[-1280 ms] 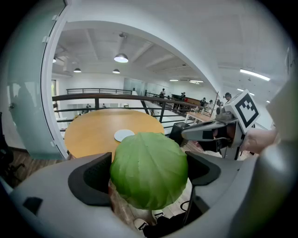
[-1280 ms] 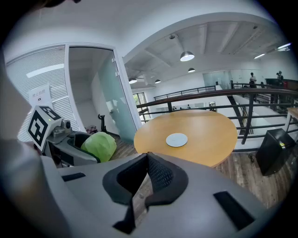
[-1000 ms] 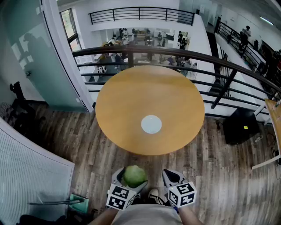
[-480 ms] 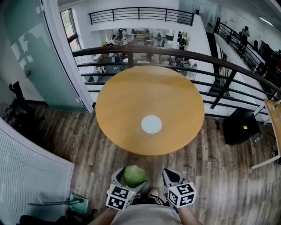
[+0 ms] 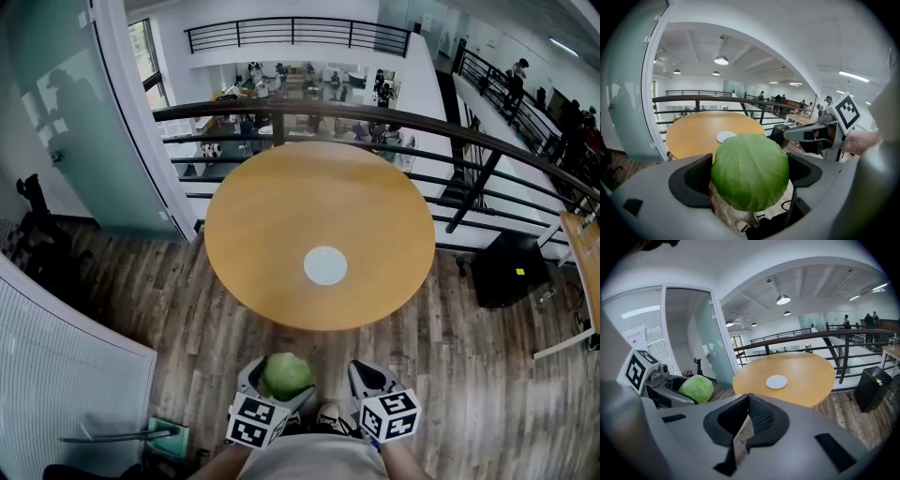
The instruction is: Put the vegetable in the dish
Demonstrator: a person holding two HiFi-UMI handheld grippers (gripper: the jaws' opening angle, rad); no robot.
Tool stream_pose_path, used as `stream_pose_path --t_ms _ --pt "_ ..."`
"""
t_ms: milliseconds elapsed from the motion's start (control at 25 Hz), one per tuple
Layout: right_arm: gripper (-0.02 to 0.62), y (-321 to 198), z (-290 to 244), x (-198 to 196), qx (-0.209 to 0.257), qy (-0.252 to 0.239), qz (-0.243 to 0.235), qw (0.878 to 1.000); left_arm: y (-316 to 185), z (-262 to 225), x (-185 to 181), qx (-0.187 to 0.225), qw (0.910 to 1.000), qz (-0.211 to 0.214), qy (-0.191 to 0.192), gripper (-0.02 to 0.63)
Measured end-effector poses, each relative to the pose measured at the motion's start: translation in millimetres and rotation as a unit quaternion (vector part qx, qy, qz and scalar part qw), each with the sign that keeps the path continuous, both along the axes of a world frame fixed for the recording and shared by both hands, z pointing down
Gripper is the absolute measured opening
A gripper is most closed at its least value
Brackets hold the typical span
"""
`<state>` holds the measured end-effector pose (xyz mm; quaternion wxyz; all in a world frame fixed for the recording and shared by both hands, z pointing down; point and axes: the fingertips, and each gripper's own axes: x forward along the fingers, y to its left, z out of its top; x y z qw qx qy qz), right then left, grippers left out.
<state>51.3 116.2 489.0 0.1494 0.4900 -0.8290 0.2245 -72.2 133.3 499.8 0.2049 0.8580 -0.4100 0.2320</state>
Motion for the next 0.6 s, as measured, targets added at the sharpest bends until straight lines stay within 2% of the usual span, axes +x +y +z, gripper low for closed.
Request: stream_pose_path --t_ms 600 --pt "0.023 13 4 -25 -0.001 0.007 0.031 1.0 2 4 -32 0.001 0.9996 0.025 0.009 0.482"
